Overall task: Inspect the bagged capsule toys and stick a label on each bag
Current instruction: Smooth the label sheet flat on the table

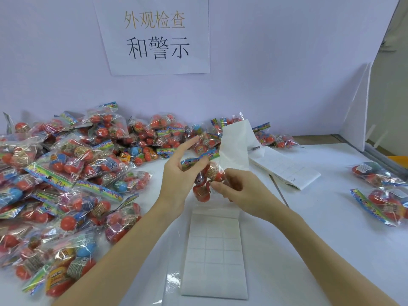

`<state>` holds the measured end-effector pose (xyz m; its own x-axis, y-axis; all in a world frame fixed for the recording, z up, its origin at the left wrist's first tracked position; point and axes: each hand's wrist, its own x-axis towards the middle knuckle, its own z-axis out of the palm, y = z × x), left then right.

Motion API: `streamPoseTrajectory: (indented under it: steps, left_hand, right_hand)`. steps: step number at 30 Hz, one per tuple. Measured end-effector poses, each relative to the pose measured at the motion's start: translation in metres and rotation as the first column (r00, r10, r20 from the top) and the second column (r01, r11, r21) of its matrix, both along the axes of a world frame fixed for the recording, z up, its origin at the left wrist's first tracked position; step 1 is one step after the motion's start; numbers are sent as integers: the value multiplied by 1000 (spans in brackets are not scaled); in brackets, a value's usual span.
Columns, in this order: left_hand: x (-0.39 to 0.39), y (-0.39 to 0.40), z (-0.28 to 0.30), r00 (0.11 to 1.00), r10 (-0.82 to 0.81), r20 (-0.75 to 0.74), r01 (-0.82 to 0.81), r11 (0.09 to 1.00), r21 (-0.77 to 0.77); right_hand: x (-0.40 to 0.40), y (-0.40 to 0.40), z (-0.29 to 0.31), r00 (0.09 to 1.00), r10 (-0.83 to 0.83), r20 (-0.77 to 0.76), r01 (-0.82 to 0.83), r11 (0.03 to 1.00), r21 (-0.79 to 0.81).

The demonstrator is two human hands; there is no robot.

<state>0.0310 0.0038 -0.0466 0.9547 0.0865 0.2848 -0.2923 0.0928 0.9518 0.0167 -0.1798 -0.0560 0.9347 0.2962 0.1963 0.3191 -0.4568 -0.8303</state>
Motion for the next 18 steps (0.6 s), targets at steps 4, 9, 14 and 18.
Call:
streamPoseTrajectory:
  steps: [4, 9, 14, 18]
  left_hand:
    - [2, 4, 4, 991, 91, -95, -82, 992, 97]
    - [9, 19, 11, 973, 217, -77, -202, 964, 172]
    - [20, 59, -1, 858, 482, 179, -229, 45, 972]
    - [15, 60, -4, 875, 479, 76, 58, -257, 965]
  right_hand:
    - [1, -5, 5, 999, 28, -25, -28, 1000, -7]
    - [0, -16, 15, 983, -65, -169, 111, 953, 281]
    - [-1, -45, 37, 796, 600, 77, -20, -101, 995]
    - [-6, -52, 35, 626, 744, 232, -73, -241, 968]
